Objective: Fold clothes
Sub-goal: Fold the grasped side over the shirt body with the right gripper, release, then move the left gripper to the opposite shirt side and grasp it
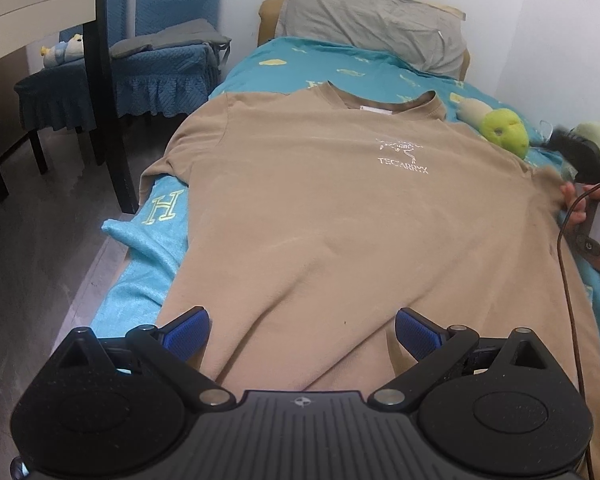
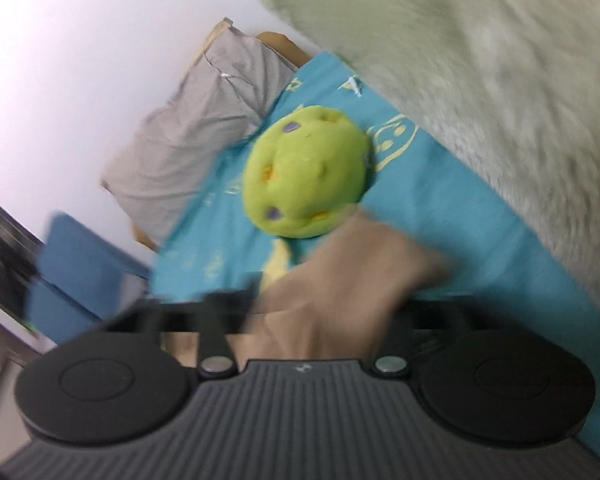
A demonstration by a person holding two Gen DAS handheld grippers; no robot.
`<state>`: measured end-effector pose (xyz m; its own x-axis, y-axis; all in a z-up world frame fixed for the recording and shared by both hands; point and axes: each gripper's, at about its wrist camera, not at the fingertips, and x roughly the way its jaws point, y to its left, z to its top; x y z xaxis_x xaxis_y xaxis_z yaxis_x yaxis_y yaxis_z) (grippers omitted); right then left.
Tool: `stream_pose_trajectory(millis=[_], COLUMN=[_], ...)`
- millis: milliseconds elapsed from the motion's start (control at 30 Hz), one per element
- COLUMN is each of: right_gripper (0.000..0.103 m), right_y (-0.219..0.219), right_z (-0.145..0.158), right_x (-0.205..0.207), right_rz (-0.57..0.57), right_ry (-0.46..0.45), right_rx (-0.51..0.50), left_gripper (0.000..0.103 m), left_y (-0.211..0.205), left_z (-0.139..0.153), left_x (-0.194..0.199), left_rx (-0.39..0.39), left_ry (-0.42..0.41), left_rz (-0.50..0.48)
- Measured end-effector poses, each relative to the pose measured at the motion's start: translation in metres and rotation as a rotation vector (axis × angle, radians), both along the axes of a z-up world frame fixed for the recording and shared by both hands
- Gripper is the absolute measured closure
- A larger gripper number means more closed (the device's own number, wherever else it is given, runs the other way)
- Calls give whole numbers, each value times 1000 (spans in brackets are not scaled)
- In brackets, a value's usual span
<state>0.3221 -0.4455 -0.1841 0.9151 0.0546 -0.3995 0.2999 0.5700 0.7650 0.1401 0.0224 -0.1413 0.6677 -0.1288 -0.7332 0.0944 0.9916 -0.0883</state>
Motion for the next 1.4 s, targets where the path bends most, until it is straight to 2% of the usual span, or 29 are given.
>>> stream_pose_trajectory(millis=[33, 100, 233, 267, 300, 333, 367, 400, 500, 600, 733, 833, 967, 1033, 1067, 1100, 1167, 1300, 1400], right_gripper=[4, 6, 7, 15, 43, 57, 82, 85, 86, 86, 86, 86, 85, 78, 60, 34, 11, 9, 9], right_y=[-2, -2, 4, 7, 10, 14, 18, 23, 49, 102, 195, 266, 330, 335, 337, 336, 334, 309, 284], right_z=[-2, -8, -22, -20, -18, -11, -4, 3, 46, 95, 129, 124, 82, 63, 53, 50, 45, 72, 108], right_x=[-1, 3, 17, 17, 18, 20, 23, 25, 23, 28, 36, 57, 96, 110, 116, 110, 98, 69, 22], right_rz=[-2, -11, -36, -50, -63, -67, -71, -75, -120, -132, -13, 121, 285, 381, 426, 430, 437, 485, 474], right_ry=[-19, -21, 73, 64, 56, 69, 81, 92, 54, 24, -47, -35, 63, 133, 165, 154, 130, 71, 21], right_rx=[33, 64, 43, 15, -14, -65, -116, -168, -431, -639, -846, -908, -976, -915, -885, -871, -842, -672, -646], left_gripper=[2, 2, 2, 2, 2, 2, 2, 2, 2, 2, 2, 2, 2, 2, 2, 2, 2, 2, 2], left_y=[0, 1, 1, 2, 2, 2, 3, 3, 8, 15, 26, 39, 57, 64, 67, 69, 73, 69, 60], left_z=[0, 0, -1, -1, 0, 2, 4, 8, 22, 37, 52, 56, 53, 50, 49, 47, 43, 37, 39], left_x=[1, 1, 2, 3, 4, 4, 5, 6, 6, 5, 1, 0, 2, 3, 4, 6, 9, 11, 4], left_rx=[-2, -6, -12, -13, -15, -21, -25, -25, -30, -17, 27, 37, 42, 49, 41, 32, 6, -21, -33], left_ry=[0, 1, 2, 1, 0, -6, -16, -30, -83, -142, -214, -227, -202, -193, -186, -178, -154, -119, -112], left_rz=[1, 3, 10, 14, 18, 21, 25, 29, 37, 41, 66, 99, 138, 153, 159, 164, 166, 143, 125])
